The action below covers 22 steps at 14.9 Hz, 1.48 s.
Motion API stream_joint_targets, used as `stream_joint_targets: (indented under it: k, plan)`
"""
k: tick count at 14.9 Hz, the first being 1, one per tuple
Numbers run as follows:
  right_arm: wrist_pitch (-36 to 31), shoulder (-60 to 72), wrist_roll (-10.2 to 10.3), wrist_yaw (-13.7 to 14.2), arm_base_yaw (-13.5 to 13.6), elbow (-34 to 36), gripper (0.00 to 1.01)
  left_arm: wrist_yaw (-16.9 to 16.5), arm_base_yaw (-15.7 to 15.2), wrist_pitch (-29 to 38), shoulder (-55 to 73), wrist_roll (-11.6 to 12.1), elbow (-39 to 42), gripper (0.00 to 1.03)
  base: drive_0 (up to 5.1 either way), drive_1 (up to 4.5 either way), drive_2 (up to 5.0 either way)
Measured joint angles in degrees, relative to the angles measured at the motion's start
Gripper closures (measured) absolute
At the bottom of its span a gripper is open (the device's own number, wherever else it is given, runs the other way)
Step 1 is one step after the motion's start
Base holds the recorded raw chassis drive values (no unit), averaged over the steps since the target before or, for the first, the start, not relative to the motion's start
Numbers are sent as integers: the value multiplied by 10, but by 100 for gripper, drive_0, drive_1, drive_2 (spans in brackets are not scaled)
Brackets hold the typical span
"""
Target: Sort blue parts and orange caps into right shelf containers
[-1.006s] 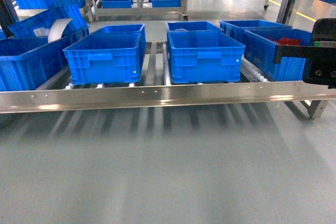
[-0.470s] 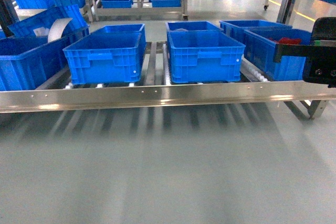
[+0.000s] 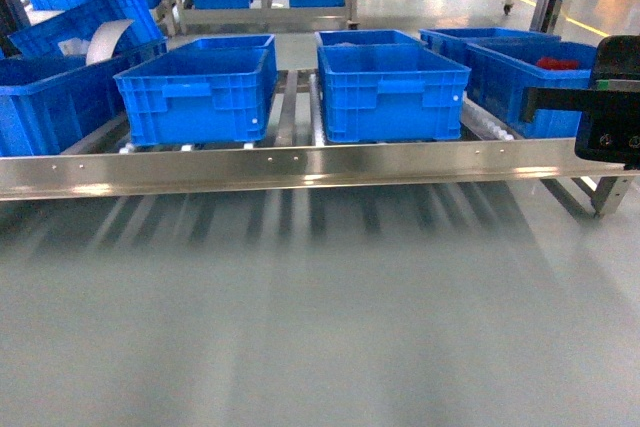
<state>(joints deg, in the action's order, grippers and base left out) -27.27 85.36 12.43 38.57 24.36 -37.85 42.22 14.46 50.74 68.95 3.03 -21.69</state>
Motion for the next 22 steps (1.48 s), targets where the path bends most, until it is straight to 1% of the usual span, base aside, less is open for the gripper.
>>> stream_joint_targets:
  k: [8,22]
  plan:
    - [-1,0,0,0,0,0,60,0,0,1,0,0,0,62,0,0,0]
    - [-1,-1,0,0,0,0,60,0,0,0,-2,0,0,62,0,424,-425]
